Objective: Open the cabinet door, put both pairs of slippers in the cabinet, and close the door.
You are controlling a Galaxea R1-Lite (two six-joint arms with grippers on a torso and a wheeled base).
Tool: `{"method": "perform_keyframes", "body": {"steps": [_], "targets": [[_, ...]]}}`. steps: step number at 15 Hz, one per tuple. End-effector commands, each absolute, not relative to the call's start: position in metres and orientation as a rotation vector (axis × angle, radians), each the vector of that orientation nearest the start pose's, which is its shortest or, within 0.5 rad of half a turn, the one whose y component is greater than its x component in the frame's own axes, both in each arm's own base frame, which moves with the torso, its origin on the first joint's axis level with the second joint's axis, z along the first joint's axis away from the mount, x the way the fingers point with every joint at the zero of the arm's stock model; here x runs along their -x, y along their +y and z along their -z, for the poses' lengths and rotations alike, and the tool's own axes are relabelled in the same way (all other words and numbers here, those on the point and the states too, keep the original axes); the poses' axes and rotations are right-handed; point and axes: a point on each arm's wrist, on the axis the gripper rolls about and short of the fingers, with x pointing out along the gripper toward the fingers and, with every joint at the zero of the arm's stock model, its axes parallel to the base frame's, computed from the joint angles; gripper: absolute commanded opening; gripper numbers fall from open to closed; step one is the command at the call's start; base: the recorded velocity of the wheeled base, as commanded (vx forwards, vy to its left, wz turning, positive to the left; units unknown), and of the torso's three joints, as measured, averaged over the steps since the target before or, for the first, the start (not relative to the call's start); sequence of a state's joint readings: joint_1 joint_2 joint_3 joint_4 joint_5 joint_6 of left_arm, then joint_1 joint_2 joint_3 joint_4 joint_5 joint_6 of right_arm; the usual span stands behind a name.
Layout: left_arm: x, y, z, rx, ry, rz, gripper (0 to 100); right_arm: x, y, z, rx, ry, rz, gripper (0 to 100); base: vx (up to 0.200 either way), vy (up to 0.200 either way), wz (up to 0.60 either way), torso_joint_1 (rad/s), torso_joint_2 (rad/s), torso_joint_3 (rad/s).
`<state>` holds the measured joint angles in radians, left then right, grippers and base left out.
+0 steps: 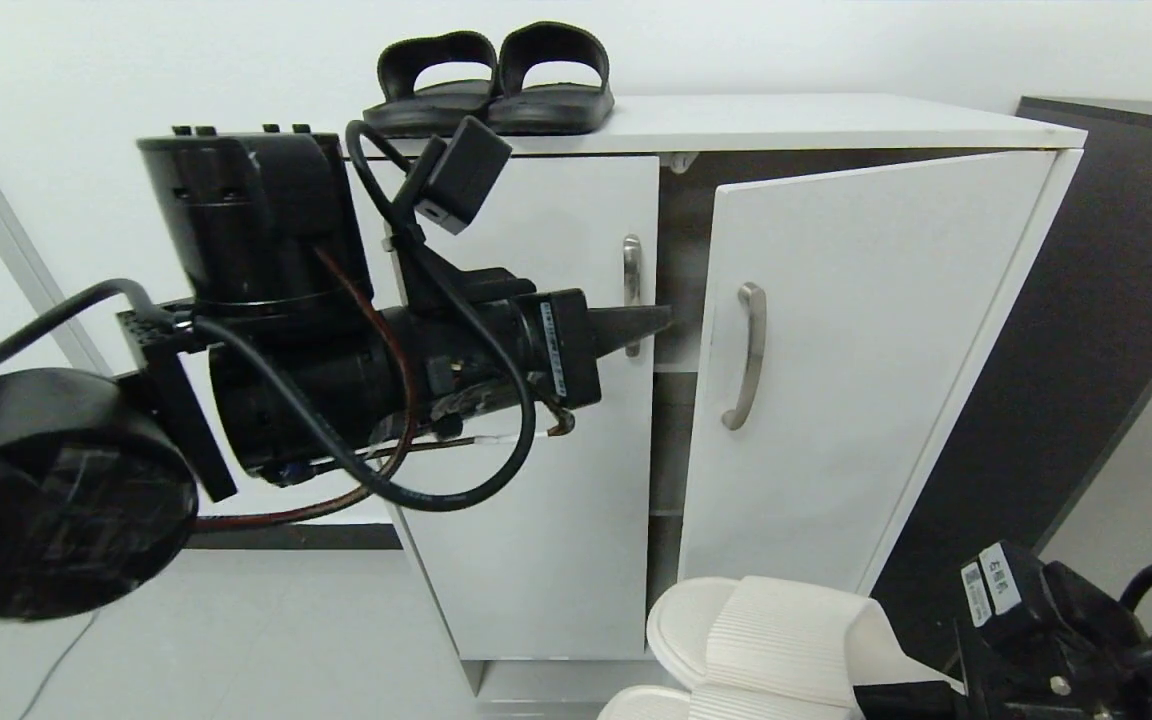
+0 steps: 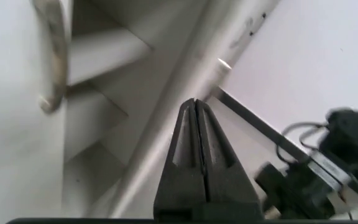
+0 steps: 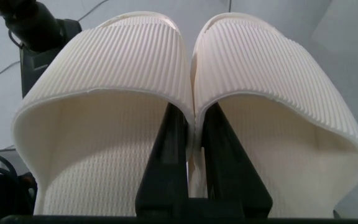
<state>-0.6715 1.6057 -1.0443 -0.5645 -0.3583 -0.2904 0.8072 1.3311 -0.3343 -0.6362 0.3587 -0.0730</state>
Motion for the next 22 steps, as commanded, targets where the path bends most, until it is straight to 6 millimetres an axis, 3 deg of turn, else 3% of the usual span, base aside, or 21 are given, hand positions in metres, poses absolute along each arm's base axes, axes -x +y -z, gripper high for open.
{"method": "perform_keyframes", "body": {"steps": [1, 6, 10, 12, 14, 18, 22], "targets": [[-0.254, -0.204, -0.265, 0.270, 0.162, 1.005, 0, -0.118, 0.137, -0.149, 0.152, 0.332, -1.177, 0, 0.000, 0.000, 0.00, 0.000, 0.00, 0.000], [-0.281, -0.227, -0.258, 0.293, 0.109, 1.018, 0, -0.112, 0.140, -0.144, 0.164, 0.353, -1.205, 0, 0.000, 0.000, 0.00, 0.000, 0.00, 0.000], [-0.288, -0.233, -0.257, 0.297, 0.103, 1.013, 0, -0.112, 0.141, -0.143, 0.167, 0.360, -1.212, 0, 0.000, 0.000, 0.00, 0.000, 0.00, 0.000], [-0.290, -0.234, -0.254, 0.297, 0.105, 1.011, 0, -0.111, 0.141, -0.142, 0.169, 0.364, -1.215, 0, -0.200, 0.000, 0.00, 0.000, 0.00, 0.005], [-0.285, -0.240, -0.252, 0.296, 0.110, 1.032, 0, -0.107, 0.142, -0.141, 0.174, 0.367, -1.234, 0, -0.200, 0.000, 0.00, 0.005, 0.00, 0.007], [-0.229, -0.280, -0.248, 0.286, 0.112, 1.215, 0, -0.095, 0.141, -0.140, 0.182, 0.359, -1.286, 0, -0.150, 0.000, 0.00, -0.003, 0.00, 0.001], [-0.229, -0.282, -0.248, 0.294, 0.089, 1.221, 0, -0.095, 0.141, -0.140, 0.182, 0.355, -1.288, 0, 0.000, 0.000, 0.00, 0.000, 0.00, 0.000]]}}
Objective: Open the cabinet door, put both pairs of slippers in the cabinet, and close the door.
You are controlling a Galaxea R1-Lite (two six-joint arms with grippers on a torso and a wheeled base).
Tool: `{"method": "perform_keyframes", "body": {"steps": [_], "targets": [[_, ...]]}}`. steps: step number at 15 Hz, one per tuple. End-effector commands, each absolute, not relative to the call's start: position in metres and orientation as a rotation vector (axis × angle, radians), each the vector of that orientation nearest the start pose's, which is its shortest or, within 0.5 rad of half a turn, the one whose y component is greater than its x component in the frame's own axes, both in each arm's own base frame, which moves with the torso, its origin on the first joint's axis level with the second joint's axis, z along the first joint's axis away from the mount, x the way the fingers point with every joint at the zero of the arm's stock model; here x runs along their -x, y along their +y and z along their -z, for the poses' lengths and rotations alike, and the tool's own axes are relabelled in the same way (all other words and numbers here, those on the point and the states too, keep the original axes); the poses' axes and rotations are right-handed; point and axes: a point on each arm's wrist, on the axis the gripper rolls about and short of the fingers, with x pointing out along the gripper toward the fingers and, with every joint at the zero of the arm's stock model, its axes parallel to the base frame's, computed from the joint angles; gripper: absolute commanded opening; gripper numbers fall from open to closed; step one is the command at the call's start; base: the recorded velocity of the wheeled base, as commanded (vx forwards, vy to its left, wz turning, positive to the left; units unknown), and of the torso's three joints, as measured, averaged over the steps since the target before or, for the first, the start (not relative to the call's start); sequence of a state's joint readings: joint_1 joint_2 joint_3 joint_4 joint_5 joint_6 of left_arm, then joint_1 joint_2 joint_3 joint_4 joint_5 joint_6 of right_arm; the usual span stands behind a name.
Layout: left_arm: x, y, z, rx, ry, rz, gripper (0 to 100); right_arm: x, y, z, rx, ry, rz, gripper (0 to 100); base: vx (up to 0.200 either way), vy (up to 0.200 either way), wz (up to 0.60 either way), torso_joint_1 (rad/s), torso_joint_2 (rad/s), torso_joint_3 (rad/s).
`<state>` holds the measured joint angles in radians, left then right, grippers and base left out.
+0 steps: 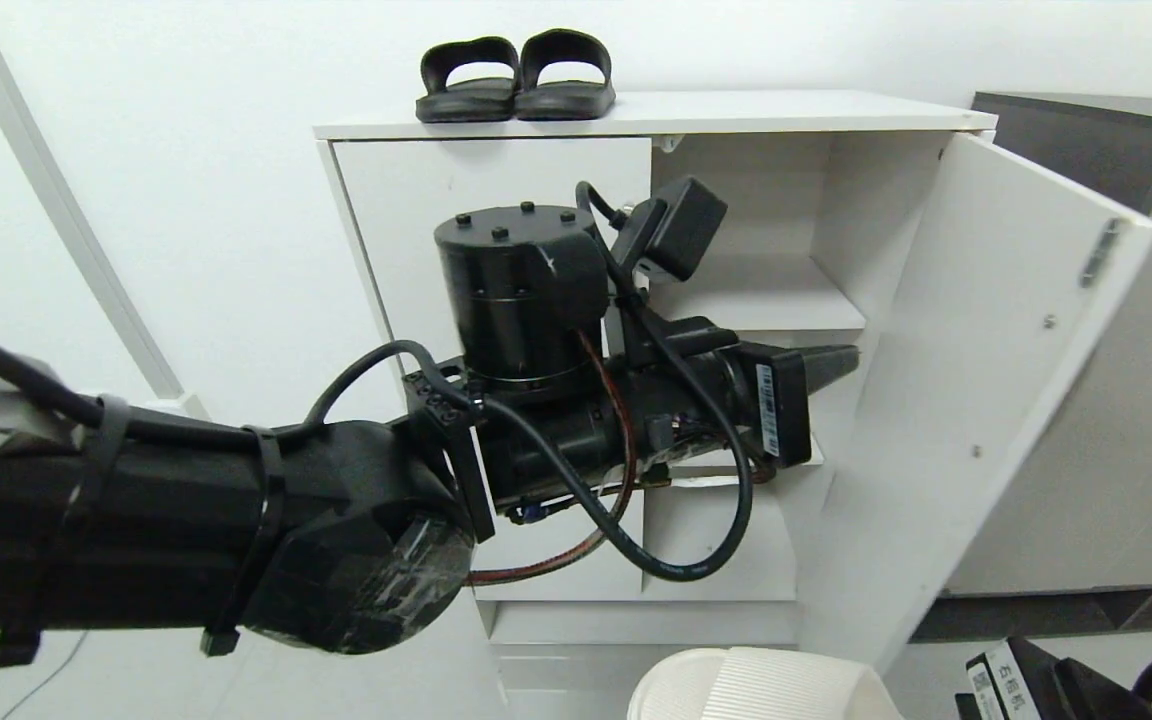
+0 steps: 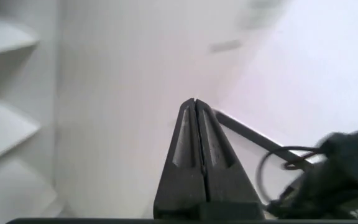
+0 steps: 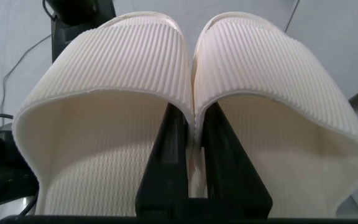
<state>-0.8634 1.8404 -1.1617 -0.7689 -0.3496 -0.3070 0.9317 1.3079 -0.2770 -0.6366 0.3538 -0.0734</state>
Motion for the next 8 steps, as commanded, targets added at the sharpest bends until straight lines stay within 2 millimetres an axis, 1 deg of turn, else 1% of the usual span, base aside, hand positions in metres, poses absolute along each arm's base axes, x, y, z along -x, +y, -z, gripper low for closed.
{"method": "perform_keyframes", "body": {"steps": [1, 2, 4, 5, 6, 7, 8], "targets": [[-0.238, -0.273, -0.248, 0.292, 0.085, 1.186, 0, -0.096, 0.142, -0.140, 0.183, 0.358, -1.283, 0, 0.000, 0.000, 0.00, 0.000, 0.00, 0.000], [-0.245, -0.265, -0.249, 0.294, 0.077, 1.150, 0, -0.098, 0.143, -0.140, 0.181, 0.363, -1.275, 0, 0.000, 0.000, 0.00, 0.000, 0.00, 0.000], [-0.254, -0.249, -0.256, 0.305, 0.043, 1.044, 0, -0.110, 0.147, -0.144, 0.164, 0.364, -1.212, 0, 0.000, 0.000, 0.00, 0.000, 0.00, 0.000], [-0.251, -0.223, -0.266, 0.312, 0.011, 0.926, 0, -0.127, 0.151, -0.149, 0.143, 0.367, -1.072, 0, 0.000, 0.000, 0.00, 0.000, 0.00, 0.000], [-0.244, -0.204, -0.272, 0.296, -0.017, 0.867, 0, -0.138, 0.159, -0.152, 0.109, 0.377, -0.948, 0, 0.000, 0.000, 0.00, 0.000, 0.00, 0.000], [-0.230, -0.179, -0.278, 0.260, -0.044, 0.797, 0, -0.150, 0.167, -0.155, 0.064, 0.384, -0.814, 0, 0.000, 0.000, 0.00, 0.000, 0.00, 0.000], [-0.217, -0.163, -0.281, 0.238, -0.048, 0.746, 0, -0.155, 0.172, -0.157, 0.032, 0.389, -0.752, 0, 0.000, 0.000, 0.00, 0.000, 0.00, 0.000]]}}
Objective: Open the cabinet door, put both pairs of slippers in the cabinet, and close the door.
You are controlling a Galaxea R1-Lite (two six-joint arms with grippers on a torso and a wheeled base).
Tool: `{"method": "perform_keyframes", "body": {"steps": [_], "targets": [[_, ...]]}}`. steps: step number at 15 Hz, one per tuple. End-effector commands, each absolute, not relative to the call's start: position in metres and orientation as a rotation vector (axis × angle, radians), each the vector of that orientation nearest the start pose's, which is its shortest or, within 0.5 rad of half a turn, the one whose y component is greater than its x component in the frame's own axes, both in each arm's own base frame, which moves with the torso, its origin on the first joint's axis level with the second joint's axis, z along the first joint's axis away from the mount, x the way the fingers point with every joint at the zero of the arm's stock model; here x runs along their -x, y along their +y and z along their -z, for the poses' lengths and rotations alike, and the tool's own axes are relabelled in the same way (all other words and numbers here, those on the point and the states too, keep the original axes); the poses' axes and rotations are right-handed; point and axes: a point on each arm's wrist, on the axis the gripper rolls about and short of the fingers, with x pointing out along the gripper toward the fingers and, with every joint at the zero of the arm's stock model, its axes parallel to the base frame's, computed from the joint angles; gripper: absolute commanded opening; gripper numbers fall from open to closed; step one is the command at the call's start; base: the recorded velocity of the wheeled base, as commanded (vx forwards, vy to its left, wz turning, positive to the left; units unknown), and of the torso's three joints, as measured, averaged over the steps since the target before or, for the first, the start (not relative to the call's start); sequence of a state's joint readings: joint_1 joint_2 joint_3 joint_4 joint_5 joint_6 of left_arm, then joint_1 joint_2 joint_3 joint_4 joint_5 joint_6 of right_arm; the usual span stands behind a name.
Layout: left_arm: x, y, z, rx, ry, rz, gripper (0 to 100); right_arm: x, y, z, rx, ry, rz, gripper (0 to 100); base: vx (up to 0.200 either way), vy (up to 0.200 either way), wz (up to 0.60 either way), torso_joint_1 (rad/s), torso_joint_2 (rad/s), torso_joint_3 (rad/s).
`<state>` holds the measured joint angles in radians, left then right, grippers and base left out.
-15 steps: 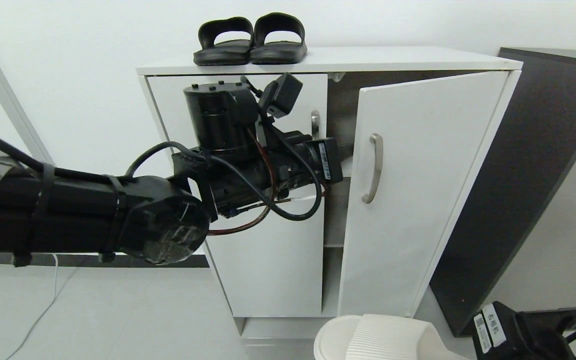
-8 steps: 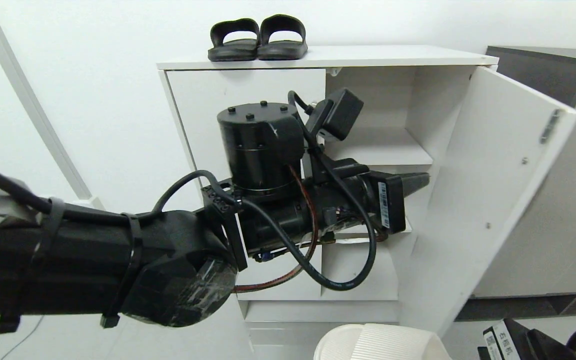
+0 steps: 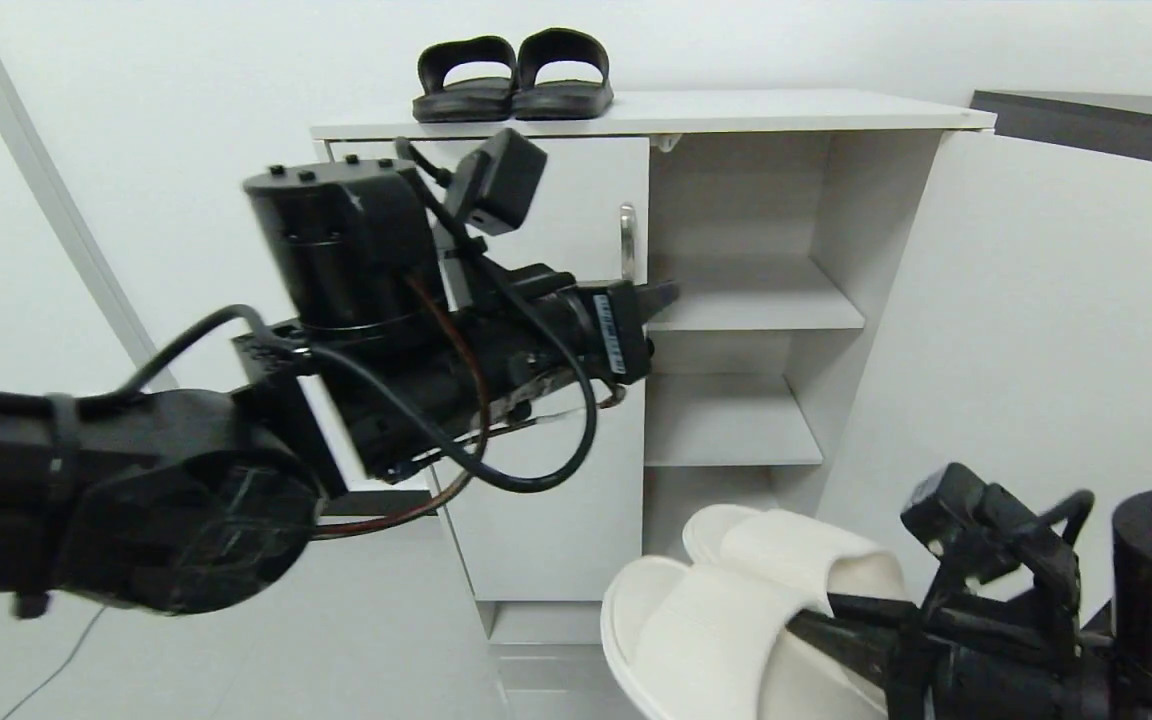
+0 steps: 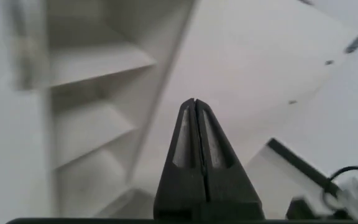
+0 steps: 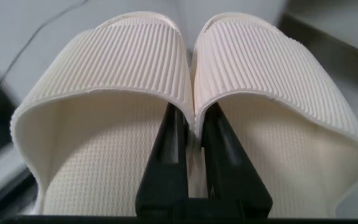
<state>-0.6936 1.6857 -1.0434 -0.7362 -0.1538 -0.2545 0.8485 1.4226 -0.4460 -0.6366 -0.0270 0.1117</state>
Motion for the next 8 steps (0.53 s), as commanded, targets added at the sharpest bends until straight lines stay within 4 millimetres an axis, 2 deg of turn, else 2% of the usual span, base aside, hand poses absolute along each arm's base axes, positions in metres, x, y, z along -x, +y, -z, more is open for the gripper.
{"method": "perform_keyframes", "body": {"steps": [1, 2, 3, 5, 8], "targets": [[-0.193, -0.130, -0.284, 0.221, -0.032, 0.630, 0, -0.165, 0.178, -0.156, -0.001, 0.397, -0.666, 0, 0.000, 0.000, 0.00, 0.000, 0.00, 0.000], [-0.178, -0.113, -0.286, 0.218, -0.022, 0.555, 0, -0.170, 0.180, -0.156, -0.002, 0.392, -0.615, 0, 0.000, 0.000, 0.00, 0.000, 0.00, 0.000], [-0.147, -0.084, -0.287, 0.203, 0.014, 0.395, 0, -0.181, 0.182, -0.152, 0.012, 0.386, -0.508, 0, 0.000, 0.000, 0.00, 0.000, 0.00, 0.000], [-0.094, -0.042, -0.288, 0.198, 0.005, 0.199, 0, -0.194, 0.187, -0.150, 0.027, 0.369, -0.395, 0, 0.000, 0.000, 0.00, 0.000, 0.00, 0.000], [-0.024, 0.002, -0.254, 0.192, -0.017, -0.103, 0, -0.199, 0.186, -0.147, 0.036, 0.368, -0.341, 0, 0.000, 0.000, 0.00, 0.000, 0.00, 0.000]]}}
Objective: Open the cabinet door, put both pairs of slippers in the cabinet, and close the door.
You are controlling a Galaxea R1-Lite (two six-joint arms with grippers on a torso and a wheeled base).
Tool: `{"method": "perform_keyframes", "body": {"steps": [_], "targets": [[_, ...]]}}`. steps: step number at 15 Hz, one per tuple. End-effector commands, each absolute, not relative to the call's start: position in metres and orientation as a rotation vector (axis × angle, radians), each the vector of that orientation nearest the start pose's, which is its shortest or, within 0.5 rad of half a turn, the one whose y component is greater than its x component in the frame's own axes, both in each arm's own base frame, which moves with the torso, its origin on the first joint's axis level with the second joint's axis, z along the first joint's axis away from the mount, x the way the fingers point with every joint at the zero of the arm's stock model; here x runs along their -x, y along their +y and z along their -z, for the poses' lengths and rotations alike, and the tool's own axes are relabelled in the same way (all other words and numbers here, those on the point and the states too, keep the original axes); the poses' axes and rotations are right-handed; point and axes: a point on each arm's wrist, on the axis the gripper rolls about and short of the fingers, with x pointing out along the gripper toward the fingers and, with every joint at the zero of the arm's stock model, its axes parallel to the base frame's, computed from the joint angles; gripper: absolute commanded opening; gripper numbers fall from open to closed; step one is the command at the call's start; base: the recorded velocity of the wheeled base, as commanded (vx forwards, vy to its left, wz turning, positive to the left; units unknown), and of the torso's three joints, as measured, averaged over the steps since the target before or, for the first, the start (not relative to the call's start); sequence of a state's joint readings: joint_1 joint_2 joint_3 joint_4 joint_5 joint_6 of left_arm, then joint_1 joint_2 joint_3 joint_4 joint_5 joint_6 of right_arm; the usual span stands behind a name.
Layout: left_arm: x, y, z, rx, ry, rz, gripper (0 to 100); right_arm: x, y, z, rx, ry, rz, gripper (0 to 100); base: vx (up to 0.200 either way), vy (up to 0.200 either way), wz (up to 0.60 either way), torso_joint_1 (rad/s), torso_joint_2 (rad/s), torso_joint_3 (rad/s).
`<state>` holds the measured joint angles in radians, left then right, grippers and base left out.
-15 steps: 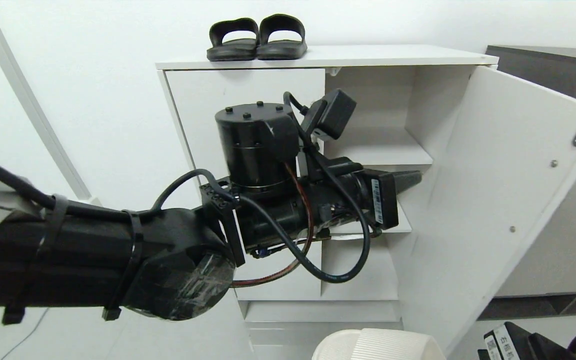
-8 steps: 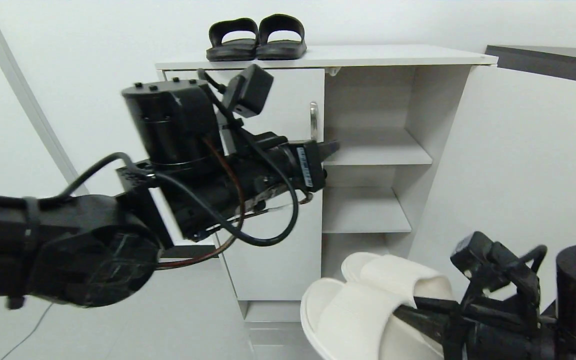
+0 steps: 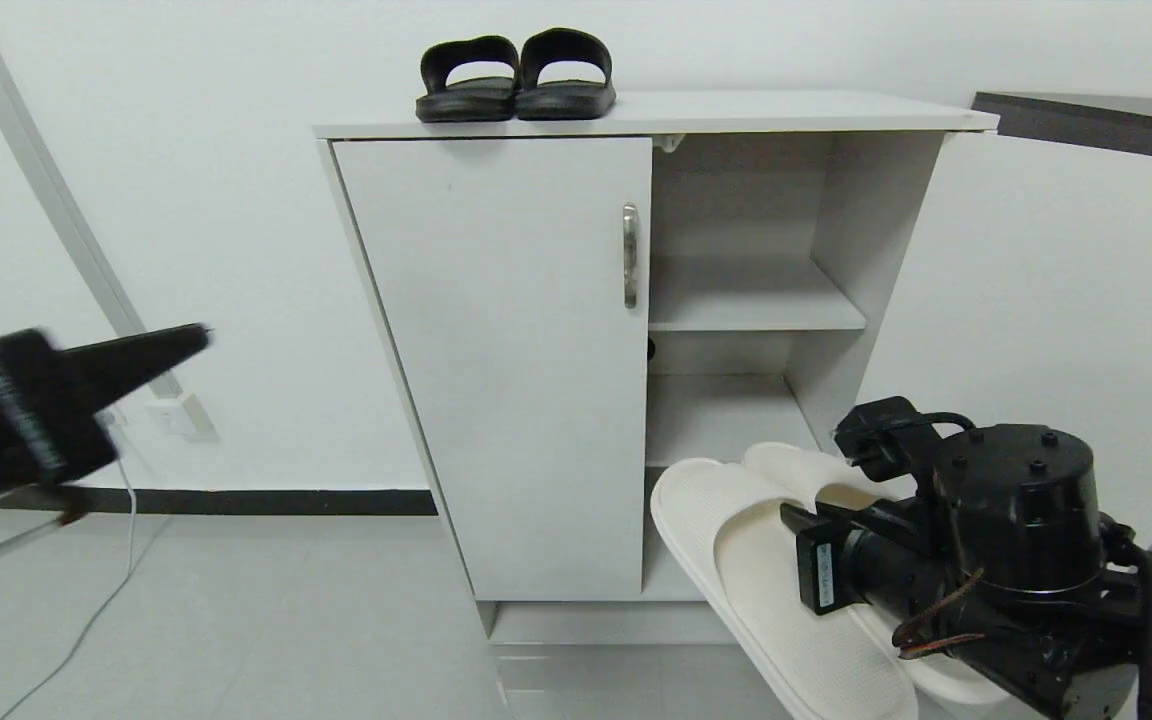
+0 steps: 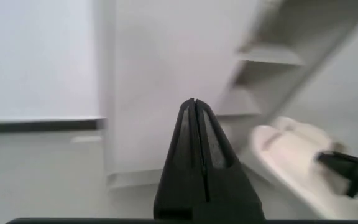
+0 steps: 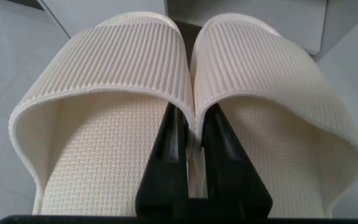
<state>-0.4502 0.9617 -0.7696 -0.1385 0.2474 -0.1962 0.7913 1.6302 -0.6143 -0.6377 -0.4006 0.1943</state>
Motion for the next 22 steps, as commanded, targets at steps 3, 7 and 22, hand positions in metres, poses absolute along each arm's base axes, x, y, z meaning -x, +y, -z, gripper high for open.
{"method": "perform_keyframes", "body": {"steps": [3, 7, 22], "targets": [[0.022, 0.008, -0.189, 0.061, -0.028, -0.338, 0, -0.199, 0.186, -0.145, 0.042, 0.377, -0.339, 0, 0.000, 0.000, 0.00, 0.000, 0.00, 0.000], [0.036, 0.007, -0.103, -0.017, -0.019, -0.333, 0, -0.196, 0.186, -0.142, 0.051, 0.387, -0.346, 0, 0.000, 0.000, 0.00, 0.000, 0.00, 0.000], [0.023, 0.000, -0.076, 0.000, -0.002, 0.014, 0, -0.238, 0.234, -0.088, -0.035, 0.321, -0.162, 0, 0.000, 0.000, 0.00, 0.000, 0.00, 0.000]]}}
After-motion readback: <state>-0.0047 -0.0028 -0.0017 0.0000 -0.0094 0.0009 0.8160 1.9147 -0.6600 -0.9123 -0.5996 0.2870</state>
